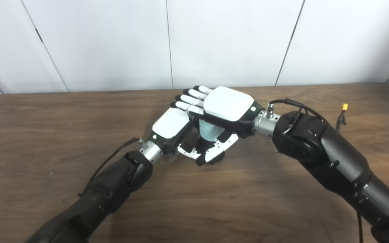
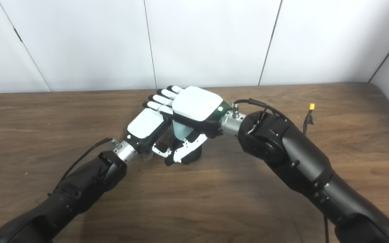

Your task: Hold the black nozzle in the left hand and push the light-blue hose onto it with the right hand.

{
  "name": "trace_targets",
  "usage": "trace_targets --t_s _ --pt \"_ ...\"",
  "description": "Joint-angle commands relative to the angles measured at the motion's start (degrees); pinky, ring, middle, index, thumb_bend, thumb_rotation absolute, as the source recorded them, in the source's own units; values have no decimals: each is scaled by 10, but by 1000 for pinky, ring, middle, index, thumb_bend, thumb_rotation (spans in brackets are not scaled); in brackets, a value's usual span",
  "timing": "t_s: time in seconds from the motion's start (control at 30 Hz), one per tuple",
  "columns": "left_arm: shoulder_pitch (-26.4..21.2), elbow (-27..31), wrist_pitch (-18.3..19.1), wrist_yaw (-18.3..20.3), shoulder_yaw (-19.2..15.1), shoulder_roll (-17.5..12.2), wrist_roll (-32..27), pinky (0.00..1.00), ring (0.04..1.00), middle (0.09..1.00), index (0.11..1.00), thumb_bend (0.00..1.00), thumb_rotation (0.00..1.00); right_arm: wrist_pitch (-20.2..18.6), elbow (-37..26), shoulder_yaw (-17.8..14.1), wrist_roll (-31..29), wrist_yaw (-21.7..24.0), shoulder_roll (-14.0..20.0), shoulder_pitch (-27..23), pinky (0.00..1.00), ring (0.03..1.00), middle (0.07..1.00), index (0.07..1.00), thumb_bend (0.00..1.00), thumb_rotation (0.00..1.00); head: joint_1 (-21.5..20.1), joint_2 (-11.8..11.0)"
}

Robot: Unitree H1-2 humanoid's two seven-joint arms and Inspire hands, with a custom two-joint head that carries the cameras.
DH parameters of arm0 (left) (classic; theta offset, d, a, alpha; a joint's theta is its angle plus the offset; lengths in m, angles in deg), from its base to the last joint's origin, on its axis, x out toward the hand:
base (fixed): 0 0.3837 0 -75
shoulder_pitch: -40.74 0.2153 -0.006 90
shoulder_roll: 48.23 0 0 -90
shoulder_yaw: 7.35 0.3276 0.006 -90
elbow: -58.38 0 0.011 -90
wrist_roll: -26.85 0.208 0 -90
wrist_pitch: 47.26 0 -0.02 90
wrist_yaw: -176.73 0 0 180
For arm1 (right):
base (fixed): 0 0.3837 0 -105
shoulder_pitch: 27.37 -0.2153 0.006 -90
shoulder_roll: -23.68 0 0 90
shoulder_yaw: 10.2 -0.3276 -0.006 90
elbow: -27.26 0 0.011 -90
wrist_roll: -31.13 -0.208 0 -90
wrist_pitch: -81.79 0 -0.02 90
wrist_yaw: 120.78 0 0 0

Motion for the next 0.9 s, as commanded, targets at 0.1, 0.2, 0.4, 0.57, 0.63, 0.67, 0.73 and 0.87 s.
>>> trace_targets --t_s 0.1,0.2,0.4,0.57,0.63,0.67,0.73,0.87 --pt "89 -35 8 33 26 5 14 431 489 440 493 526 0 -133 34 -17 -154 100 -45 75 978 1000 1000 1000 761 999 1 1" --pt "89 -35 8 28 28 4 16 437 518 440 498 526 0 -175 38 -41 -202 92 -60 74 958 1000 1000 1000 751 1000 1 1" --pt "89 -35 8 33 26 4 14 463 540 441 499 526 0 -228 33 -56 -246 79 -66 70 958 1000 1000 1000 700 1000 1 2" --pt "87 -37 7 28 30 5 13 469 534 448 494 527 0 -206 31 -35 -227 68 -54 70 945 1000 1000 1000 713 1000 1 2" --pt "87 -36 7 29 30 4 13 458 529 445 495 526 0 -185 29 -23 -210 65 -48 68 930 1000 1000 1000 723 1000 1 3" --pt "87 -36 7 31 30 4 13 455 529 444 495 526 0 -169 27 -14 -197 62 -44 67 927 1000 1000 1000 724 1000 1 3" --pt "87 -35 7 30 30 3 15 441 509 429 498 525 0 -139 19 2 -165 55 -35 64 920 1000 1000 1000 705 988 1 4" --pt "87 -35 7 21 35 2 14 450 497 432 499 525 0 -37 15 45 -80 32 -8 51 941 1000 1000 1000 702 936 0 3"
